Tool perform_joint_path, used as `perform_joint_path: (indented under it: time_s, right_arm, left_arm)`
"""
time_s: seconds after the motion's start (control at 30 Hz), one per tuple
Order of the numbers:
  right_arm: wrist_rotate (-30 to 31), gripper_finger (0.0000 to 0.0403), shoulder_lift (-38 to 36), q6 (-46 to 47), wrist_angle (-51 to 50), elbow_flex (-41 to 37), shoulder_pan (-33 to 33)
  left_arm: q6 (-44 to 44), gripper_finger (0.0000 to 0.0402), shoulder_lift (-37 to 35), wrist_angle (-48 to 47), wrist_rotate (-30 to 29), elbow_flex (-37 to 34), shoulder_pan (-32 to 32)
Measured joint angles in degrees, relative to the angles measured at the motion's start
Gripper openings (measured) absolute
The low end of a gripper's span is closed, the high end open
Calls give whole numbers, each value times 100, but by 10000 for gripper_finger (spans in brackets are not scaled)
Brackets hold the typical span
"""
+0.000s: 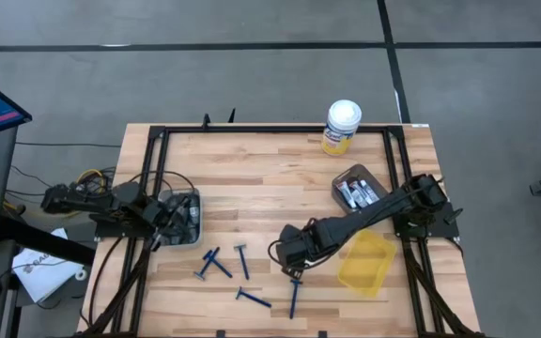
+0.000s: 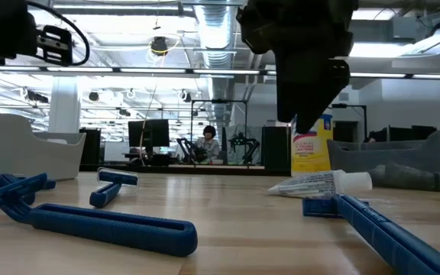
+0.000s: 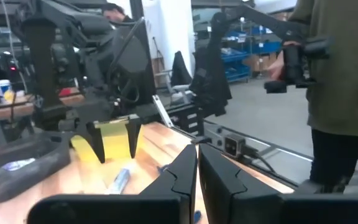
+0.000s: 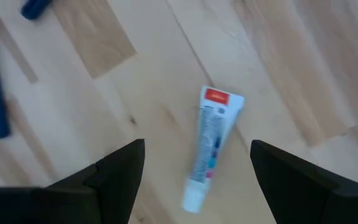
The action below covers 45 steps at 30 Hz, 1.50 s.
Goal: Pick & Place Travel size toiletries
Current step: Put the white toothpaste into the black bin
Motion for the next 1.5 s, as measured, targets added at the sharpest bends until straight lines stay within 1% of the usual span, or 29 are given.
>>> perform_joint_path:
  time_s: [0.3, 0.33, 0.37, 0.4, 0.53, 0.6, 0.67, 0.73, 0.8, 0.97, 1.07, 1.2, 1.37, 1.5]
  right_arm:
    - [-154, 285, 60, 240, -118, 4, 12]
    - [-154, 285, 98, 305, -139, 8, 27]
    - [-149, 285, 123, 353, -231, -3, 53]
    - [-152, 285, 128, 374, -356, -13, 82]
    - [-154, 285, 196, 399, -553, -3, 250]
    - [-149, 285, 195, 418, -615, -9, 316]
    - [-99, 285, 192, 465, -628, -29, 376]
    - [-99, 285, 192, 465, -677, -106, 408]
    - [-150, 285, 190, 465, -600, -230, 415]
    - [-196, 285, 192, 572, -358, -586, 461]
    - [-216, 285, 192, 446, -309, -658, 424]
    - [-276, 285, 192, 325, 111, -745, 359]
    - [-280, 285, 190, 312, 364, -887, 267]
    - [-339, 285, 190, 355, 519, -1131, 238]
  left_arm:
    - [0, 11, 40, 46, -5, 0, -43]
    - [0, 11, 40, 48, -22, 0, -41]
    - [1, 11, 40, 40, -170, 0, -15]
    - [2, 11, 40, 11, -452, 0, 45]
    - [0, 11, 33, -27, -2164, 0, 365]
    - [0, 11, -23, -41, -2882, 0, 442]
    - [0, 11, -58, -25, -3385, 0, 496]
    - [0, 11, -80, -33, -3693, 0, 531]
    - [0, 11, -82, -33, -3803, 0, 559]
    - [0, 11, -82, -30, -3803, 0, 575]
    - [0, 11, -82, -28, -3813, 0, 575]
    - [0, 11, -82, -19, -3825, 0, 576]
    - [0, 11, -82, -130, -3823, 0, 577]
    - [0, 11, 153, -211, -3694, 7, 576]
